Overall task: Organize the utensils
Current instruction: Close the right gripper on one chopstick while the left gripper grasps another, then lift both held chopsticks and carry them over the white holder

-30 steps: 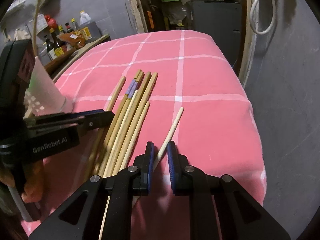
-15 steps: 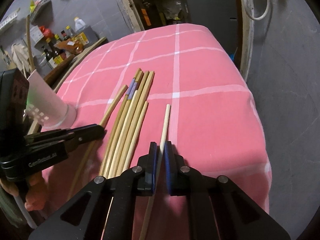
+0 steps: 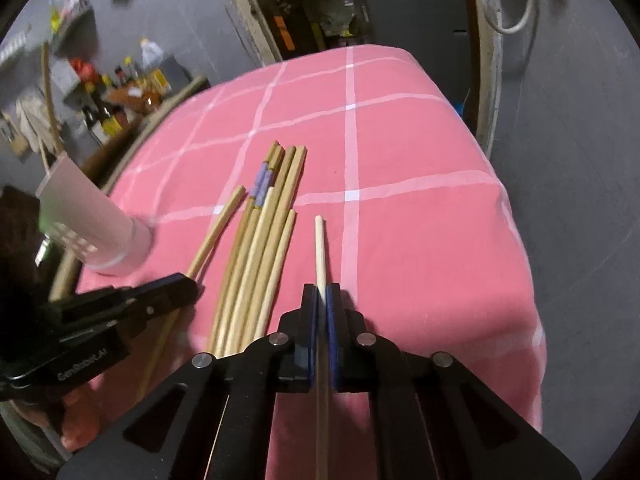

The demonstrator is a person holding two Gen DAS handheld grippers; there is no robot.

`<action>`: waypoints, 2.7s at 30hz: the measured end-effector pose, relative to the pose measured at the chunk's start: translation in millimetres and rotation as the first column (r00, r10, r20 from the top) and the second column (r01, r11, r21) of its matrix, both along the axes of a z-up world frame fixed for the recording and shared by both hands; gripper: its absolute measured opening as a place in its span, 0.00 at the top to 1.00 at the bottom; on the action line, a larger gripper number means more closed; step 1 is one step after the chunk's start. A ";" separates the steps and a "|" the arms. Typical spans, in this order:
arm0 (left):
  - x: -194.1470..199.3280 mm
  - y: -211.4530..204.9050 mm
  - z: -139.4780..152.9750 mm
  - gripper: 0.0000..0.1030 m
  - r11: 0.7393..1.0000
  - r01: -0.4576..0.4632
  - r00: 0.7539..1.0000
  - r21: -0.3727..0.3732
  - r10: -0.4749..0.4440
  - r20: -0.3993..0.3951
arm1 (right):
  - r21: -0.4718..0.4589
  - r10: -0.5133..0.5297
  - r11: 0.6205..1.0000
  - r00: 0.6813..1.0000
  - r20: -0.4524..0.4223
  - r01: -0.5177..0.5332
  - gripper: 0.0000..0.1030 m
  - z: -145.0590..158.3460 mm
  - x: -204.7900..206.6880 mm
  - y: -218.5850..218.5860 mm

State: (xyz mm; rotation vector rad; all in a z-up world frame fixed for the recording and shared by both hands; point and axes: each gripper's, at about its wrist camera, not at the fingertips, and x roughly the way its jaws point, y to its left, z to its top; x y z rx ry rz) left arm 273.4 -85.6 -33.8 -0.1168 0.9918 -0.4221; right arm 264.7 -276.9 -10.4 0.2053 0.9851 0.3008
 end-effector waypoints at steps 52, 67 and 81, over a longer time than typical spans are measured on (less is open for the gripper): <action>-34.3 260.1 162.8 0.96 0.774 -0.404 0.413 -0.488 0.631 0.657 | 0.373 -0.189 0.882 0.509 0.840 -0.289 0.97 150.8 12.1 160.0; -26.3 257.3 131.3 0.96 0.713 -0.472 0.342 -0.518 0.690 0.638 | 0.392 -0.208 0.876 0.512 0.833 -0.281 0.97 131.1 22.3 160.3; -27.3 239.9 113.8 0.95 0.753 -0.470 0.389 -0.461 0.646 0.657 | 0.335 -0.169 0.910 0.519 0.838 -0.243 0.97 112.9 18.3 169.7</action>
